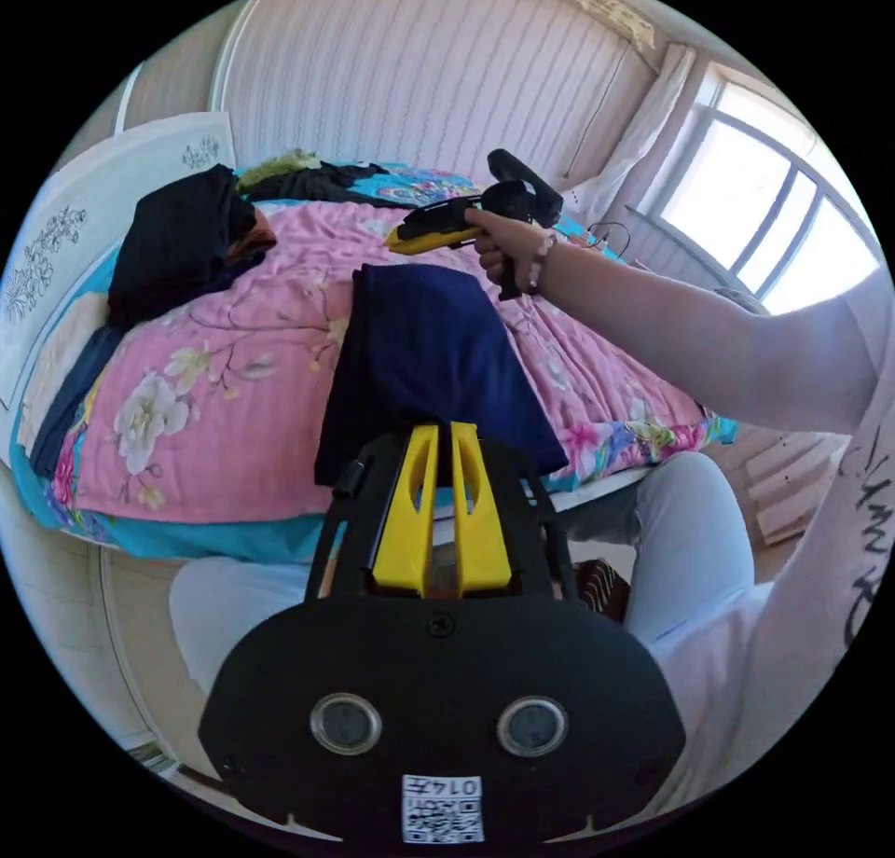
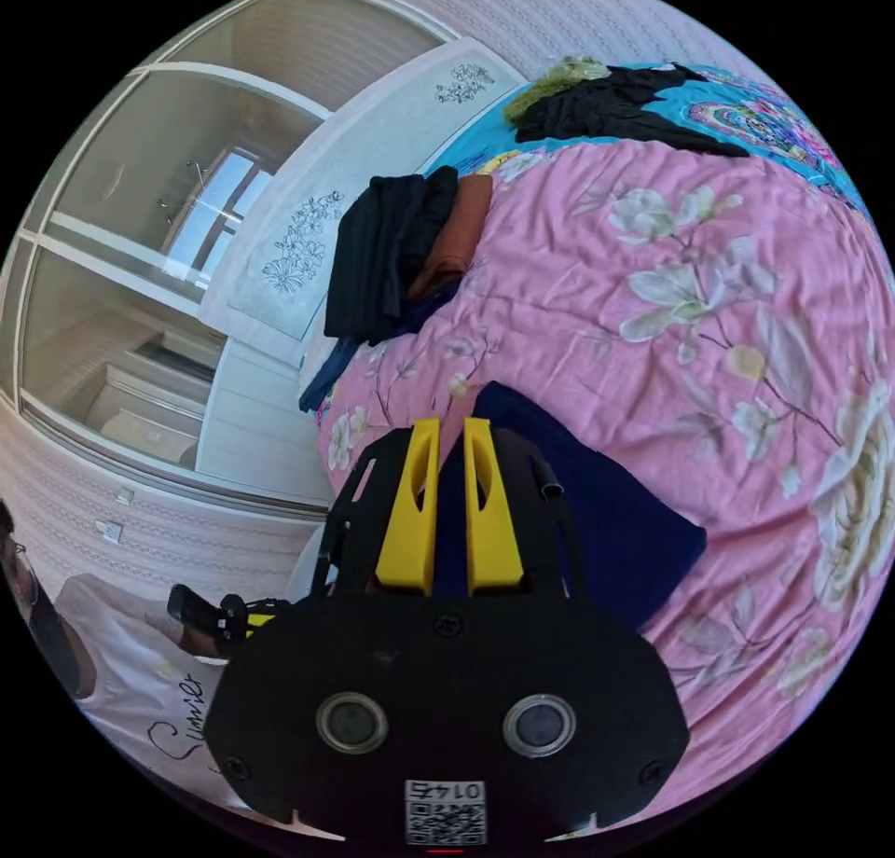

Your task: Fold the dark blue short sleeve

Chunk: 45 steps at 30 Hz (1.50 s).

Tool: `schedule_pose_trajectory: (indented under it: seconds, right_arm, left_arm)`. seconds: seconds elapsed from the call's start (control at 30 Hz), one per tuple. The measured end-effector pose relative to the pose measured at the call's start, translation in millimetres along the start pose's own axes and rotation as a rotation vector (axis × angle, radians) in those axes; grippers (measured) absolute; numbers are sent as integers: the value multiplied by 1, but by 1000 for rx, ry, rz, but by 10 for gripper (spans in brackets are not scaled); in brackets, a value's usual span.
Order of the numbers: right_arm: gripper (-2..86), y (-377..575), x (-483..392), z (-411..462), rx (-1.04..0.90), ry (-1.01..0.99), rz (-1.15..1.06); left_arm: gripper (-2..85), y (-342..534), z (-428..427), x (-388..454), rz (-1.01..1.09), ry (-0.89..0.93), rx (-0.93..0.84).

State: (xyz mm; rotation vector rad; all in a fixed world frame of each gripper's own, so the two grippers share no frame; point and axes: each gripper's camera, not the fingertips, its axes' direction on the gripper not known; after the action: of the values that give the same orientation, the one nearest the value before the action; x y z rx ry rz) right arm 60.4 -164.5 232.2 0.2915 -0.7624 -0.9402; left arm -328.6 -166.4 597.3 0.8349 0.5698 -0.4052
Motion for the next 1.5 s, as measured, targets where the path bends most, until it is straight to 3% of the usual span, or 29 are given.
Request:
schedule_pose_trajectory:
  seconds: [0.17,0.37,0.47,0.57,0.77,0.9,1.0,1.13,1.23,1.37,1.5]
  right_arm:
    - [34,-4,-7,21,-24,84,-19]
    - [68,-27,-26,80,-120,253,-61]
    - [80,-43,-34,120,-177,343,-73]
    - [31,-55,-39,154,-275,413,-89]
    - [13,-68,-67,155,-194,418,-133]
    - [19,-79,-58,176,-230,358,-98]
    - [44,-84,-61,183,-253,349,-113]
    - [86,-90,-75,175,-253,306,-153]
    - [94,-95,-84,181,-298,349,-169]
    - [103,-99,-83,209,-391,403,-132]
    - [71,-104,-88,210,-405,481,-125]
  left_arm:
    - [-6,0,-25,-40,-125,-67,-80]
    - [57,-29,-4,-48,-91,-78,-28]
    - [65,-45,28,-49,-83,-64,-122]
    - [23,-56,50,-51,-48,8,-233]
    - [-8,-69,3,-59,-38,73,-99]
    - [-6,-74,10,-66,2,-67,-158]
    - [10,-76,22,-66,-21,-33,-225]
    - [56,-79,-1,-65,-74,-77,-146]
    - [83,-79,-5,-64,-97,-52,-102]
    - [112,-80,30,-59,-114,27,-221]
    - [64,-78,26,-41,-50,-18,-201]
